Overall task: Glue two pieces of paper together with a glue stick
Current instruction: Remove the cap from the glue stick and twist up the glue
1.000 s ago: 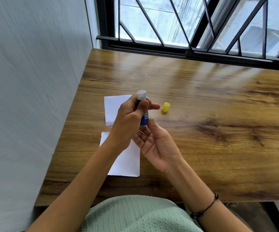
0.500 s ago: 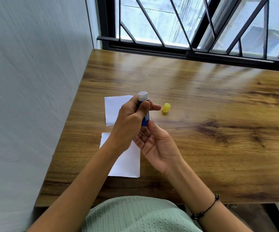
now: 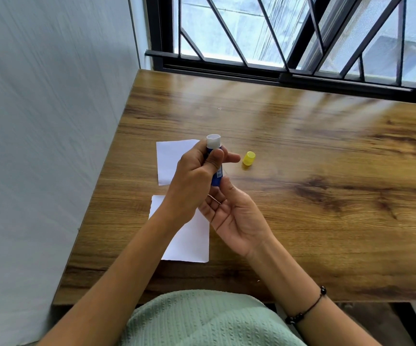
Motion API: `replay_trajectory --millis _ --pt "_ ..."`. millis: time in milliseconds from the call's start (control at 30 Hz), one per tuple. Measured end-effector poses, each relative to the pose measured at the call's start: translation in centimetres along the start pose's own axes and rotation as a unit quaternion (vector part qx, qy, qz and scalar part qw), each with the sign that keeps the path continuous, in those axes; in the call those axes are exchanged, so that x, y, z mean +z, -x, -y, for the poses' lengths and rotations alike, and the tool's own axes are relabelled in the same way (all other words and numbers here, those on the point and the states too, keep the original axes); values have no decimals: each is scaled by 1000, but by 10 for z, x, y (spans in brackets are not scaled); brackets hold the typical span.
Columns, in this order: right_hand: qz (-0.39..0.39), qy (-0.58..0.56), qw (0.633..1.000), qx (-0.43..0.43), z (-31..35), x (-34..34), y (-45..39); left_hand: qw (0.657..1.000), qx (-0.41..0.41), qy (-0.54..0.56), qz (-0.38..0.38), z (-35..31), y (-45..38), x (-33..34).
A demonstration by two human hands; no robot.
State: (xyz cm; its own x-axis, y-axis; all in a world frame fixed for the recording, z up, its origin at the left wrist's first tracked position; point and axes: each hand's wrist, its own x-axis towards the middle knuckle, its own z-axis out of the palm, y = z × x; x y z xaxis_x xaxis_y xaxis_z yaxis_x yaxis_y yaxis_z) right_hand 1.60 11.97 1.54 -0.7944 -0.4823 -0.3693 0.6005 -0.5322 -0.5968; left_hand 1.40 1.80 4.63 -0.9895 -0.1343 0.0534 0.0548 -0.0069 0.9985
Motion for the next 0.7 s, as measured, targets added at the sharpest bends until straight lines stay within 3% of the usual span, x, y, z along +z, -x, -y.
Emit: replay_trajectory --millis 367,700 --pt "-32 2 999 10 0 -1 -1 1000 7 6 -3 -1 1 3" --pt "18 -2 1000 -9 2 0 -1 1000 7 -2 -1 -1 0 2"
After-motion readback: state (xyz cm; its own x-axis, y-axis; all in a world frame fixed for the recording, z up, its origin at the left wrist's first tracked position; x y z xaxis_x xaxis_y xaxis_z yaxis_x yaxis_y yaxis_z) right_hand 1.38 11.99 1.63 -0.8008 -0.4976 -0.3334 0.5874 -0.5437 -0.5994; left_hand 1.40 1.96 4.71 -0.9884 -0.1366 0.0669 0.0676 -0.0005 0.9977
